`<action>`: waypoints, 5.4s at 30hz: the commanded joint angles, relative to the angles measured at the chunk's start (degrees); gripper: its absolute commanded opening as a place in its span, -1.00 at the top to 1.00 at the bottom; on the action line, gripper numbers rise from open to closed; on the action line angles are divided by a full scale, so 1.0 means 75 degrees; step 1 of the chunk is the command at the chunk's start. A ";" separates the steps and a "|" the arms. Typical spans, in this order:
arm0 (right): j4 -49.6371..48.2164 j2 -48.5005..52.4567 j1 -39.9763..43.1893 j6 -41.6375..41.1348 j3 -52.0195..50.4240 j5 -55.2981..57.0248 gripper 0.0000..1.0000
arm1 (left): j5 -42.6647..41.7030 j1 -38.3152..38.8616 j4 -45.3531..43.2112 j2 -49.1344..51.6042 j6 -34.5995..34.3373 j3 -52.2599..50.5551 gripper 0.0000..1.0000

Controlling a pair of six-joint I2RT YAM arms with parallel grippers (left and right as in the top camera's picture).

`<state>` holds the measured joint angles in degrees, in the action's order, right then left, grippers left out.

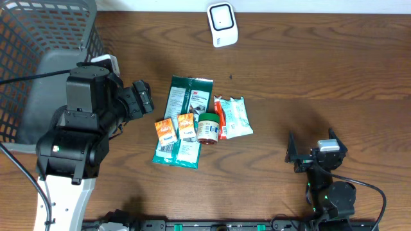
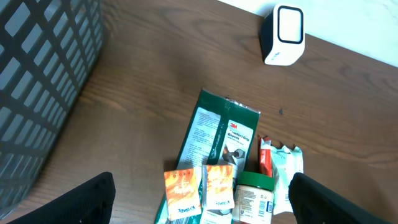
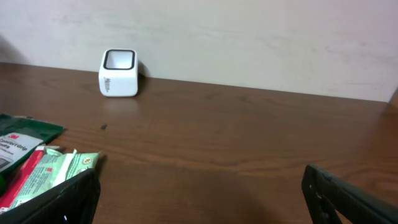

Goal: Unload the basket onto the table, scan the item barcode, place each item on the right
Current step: 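Carry the tissue pack out and set it beside the first one, then move the right gripper over the green-lidded jar, then grasp the green-lidded jar by the lid with the right gripper and lift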

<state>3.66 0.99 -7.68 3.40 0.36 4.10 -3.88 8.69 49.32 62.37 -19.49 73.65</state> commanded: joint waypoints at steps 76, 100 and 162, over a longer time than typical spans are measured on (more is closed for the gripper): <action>0.5103 0.4648 -0.0032 -0.1836 0.7032 -0.1466 -0.99 | 0.0125 -0.0020 0.0073 0.0015 0.0017 0.0096 -0.80; 0.6784 1.2400 -0.2771 -0.5117 1.0824 -0.2098 -0.98 | 0.0125 -0.0020 0.0096 0.0015 0.0017 0.0096 -0.80; 0.4339 1.5023 -0.4368 -0.6123 1.0599 -0.0557 -0.13 | 0.0125 -0.0020 0.0099 0.0015 0.0017 0.0096 -0.80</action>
<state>36.32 115.66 -40.91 -45.80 80.38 -1.02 -3.88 8.69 49.93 62.57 -19.49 73.65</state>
